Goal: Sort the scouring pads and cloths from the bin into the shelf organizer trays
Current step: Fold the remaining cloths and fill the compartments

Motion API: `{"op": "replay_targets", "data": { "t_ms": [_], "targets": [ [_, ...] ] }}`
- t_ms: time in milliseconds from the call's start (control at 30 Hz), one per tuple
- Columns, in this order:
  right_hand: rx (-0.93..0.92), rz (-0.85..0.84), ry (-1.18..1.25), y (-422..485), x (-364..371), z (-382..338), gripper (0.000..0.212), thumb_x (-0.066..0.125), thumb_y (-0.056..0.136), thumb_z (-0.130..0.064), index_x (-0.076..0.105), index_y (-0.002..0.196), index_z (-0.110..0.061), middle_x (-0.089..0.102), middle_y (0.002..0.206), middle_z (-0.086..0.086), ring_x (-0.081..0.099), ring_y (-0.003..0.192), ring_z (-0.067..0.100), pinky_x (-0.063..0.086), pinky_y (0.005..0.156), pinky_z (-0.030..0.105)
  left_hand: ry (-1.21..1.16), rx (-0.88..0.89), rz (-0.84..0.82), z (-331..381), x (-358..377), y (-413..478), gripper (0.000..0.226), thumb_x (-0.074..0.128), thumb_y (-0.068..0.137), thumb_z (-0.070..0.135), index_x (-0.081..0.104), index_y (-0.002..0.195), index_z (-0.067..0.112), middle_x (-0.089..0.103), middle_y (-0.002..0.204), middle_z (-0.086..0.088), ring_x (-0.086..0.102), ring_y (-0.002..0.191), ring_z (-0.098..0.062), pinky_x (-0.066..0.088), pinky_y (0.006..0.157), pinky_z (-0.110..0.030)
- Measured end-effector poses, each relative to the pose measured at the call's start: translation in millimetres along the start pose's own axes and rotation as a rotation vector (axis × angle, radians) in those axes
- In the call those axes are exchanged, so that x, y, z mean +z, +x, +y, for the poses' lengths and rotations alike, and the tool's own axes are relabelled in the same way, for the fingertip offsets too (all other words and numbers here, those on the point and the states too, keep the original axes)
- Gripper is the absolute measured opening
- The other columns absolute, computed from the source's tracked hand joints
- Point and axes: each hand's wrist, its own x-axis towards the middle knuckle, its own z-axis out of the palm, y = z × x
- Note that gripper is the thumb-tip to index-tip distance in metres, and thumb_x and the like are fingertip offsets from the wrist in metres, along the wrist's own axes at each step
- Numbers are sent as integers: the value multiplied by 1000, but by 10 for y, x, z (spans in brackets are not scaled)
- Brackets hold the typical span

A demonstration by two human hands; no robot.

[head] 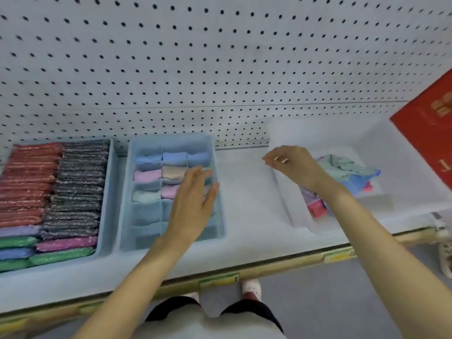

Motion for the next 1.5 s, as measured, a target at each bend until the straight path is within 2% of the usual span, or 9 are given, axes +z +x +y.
{"op": "replay_targets", "data": {
  "t_ms": [167,367,567,700,833,1033,1200,1300,1500],
  "targets": [
    [199,86,65,-436,-525,1121,8,66,87,-6,73,90,-9,66,82,-11,58,66,-9,40,67,9,-164,78,-125,928,911,50,40,46,99,34,45,136,18,36,146,0,34,136,-10,23,106,-14],
    [196,-133,45,-647,-811,2069,28,72,83,-4,63,108,-11,59,98,-6,55,88,3,37,68,-1,-131,-87,-35,1518,1725,291,45,49,99,22,40,142,10,28,155,-6,22,144,-18,14,114,-21],
    [14,-249,-34,-219,-923,2435,51,77,78,-6,58,126,-11,52,118,-3,53,115,20,38,90,20,68,-134,5,1512,1855,319,54,53,98,24,34,148,17,24,157,5,23,141,-11,24,109,-23],
    [-128,-350,-77,20,-757,2424,39,77,78,-13,67,115,-16,63,118,-3,58,108,16,50,92,37,151,-137,4,1525,1844,311,51,56,97,26,40,144,20,25,156,11,18,137,-2,35,96,-23],
    [-247,-289,-144,55,-541,2350,10,68,80,-15,65,72,-21,66,74,-8,59,72,15,50,67,34,158,-127,11,1508,1852,311,46,55,97,27,45,141,23,26,154,14,19,136,1,39,90,-24],
    [81,-167,245,107,-591,2281,14,63,82,-2,70,70,-2,69,72,12,53,66,8,47,66,30,161,-104,29,1472,1873,313,42,47,97,40,54,134,20,35,151,8,28,136,-7,32,107,-30],
    [202,-82,726,-54,-1008,1956,18,68,84,-2,72,72,-14,64,59,-12,50,54,0,42,57,15,-54,-67,207,1584,1793,359,32,53,93,18,57,123,29,52,131,20,43,129,2,16,120,-34],
    [130,-139,825,-224,-1287,1740,13,68,84,-4,73,75,-13,65,68,-2,52,61,7,44,58,16,-313,-94,47,1894,1723,547,44,63,93,22,46,132,33,47,135,23,42,127,8,29,108,-11],
    [35,-59,812,-432,-1540,1512,16,69,82,-3,75,73,-16,71,76,5,61,70,12,49,63,19,-594,-186,-22,2261,1724,911,24,69,86,22,66,83,-2,67,77,-17,54,70,-14,44,68,-35]
  ]
}}
